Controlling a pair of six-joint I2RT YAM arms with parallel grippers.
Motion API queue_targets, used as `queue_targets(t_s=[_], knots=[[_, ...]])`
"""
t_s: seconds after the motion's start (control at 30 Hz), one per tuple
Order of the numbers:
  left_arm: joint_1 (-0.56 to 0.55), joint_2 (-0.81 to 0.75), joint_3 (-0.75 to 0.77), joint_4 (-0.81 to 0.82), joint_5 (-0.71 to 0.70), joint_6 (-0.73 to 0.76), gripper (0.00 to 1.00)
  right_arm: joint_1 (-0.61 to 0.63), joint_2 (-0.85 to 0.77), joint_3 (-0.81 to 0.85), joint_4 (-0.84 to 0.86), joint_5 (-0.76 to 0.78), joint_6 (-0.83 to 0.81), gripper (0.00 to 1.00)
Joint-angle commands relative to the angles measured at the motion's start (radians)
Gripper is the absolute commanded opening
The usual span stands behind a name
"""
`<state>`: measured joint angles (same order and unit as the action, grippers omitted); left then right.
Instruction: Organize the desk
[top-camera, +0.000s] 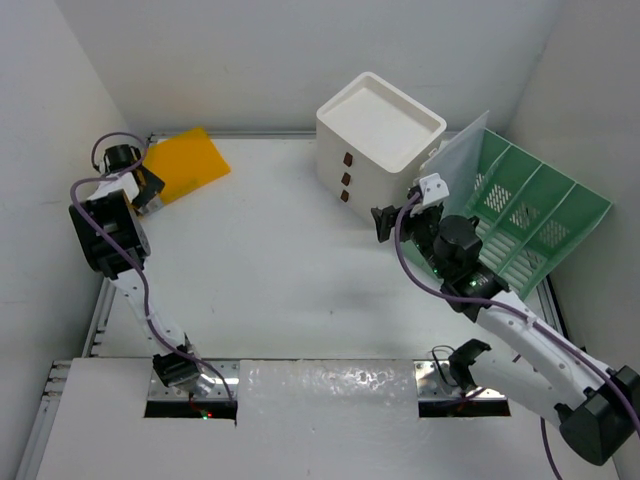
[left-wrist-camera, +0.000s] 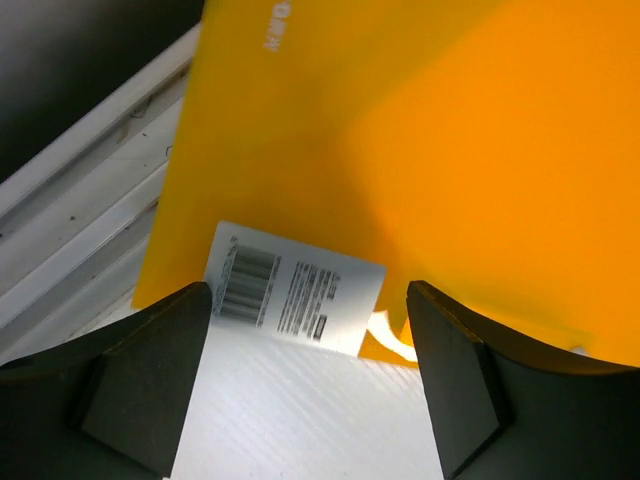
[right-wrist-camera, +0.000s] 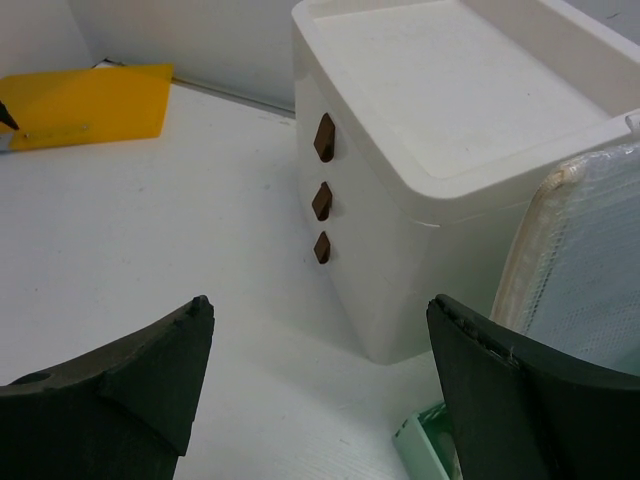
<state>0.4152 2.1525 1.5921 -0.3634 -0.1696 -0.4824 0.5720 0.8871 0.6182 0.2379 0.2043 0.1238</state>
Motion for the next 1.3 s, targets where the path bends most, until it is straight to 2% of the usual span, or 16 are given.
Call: queue_targets(t_s=[0.0, 0.2, 0.3, 0.43, 0.5, 0.63, 0.83, 0.93, 1.07, 1.1, 1.17, 1.2, 1.23, 1.27], knots=[[0.013, 0.073, 0.034, -0.081, 0.093, -0.041, 0.76, 0.008, -0.034, -0.005, 0.014, -0.002, -0.007, 0.84], [0.013, 0.012, -0.038, 0.032, 0.015, 0.004, 0.77, 0.008, -0.063, -0.002, -0.009, 0.004, -0.021, 0.84], [0.013, 0.017, -0.032, 0.005, -0.018, 0.019, 0.77, 0.008, -0.068, -0.005, -0.005, 0.012, -0.021, 0.84], [0.007, -0.009, -0.069, 0.035, -0.037, 0.065, 0.81, 0.008, -0.066, -0.011, 0.012, -0.009, -0.023, 0.84], [0.005, -0.058, -0.093, 0.09, -0.093, 0.079, 0.83, 0.008, -0.056, -0.002, 0.005, -0.003, -0.026, 0.84], [0.008, -0.086, -0.1, 0.093, -0.177, 0.073, 0.86, 0.008, -0.051, -0.001, 0.003, -0.019, -0.02, 0.84], [0.008, -0.027, -0.067, 0.058, -0.128, 0.056, 0.86, 0.008, -0.076, -0.003, -0.011, -0.008, -0.026, 0.84], [0.011, 0.026, -0.035, 0.028, -0.079, 0.056, 0.83, 0.008, -0.091, -0.005, -0.025, 0.001, -0.03, 0.84], [0.013, 0.061, -0.017, 0.02, -0.01, 0.042, 0.72, 0.008, -0.115, -0.011, -0.035, 0.01, -0.032, 0.84], [0.013, 0.072, -0.011, 0.017, -0.002, 0.041, 0.64, 0.009, -0.119, -0.012, -0.035, 0.014, -0.032, 0.84], [0.013, 0.073, -0.009, 0.017, 0.007, 0.039, 0.58, 0.009, -0.129, -0.012, -0.043, 0.018, -0.035, 0.84], [0.014, 0.072, -0.012, 0.021, 0.013, 0.044, 0.43, 0.009, -0.131, -0.012, -0.046, 0.02, -0.035, 0.84], [0.014, 0.073, -0.012, 0.023, 0.022, 0.047, 0.35, 0.009, -0.134, -0.014, -0.051, 0.021, -0.036, 0.84], [0.014, 0.073, -0.012, 0.018, 0.024, 0.054, 0.2, 0.009, -0.14, -0.017, -0.052, 0.024, -0.035, 0.84]])
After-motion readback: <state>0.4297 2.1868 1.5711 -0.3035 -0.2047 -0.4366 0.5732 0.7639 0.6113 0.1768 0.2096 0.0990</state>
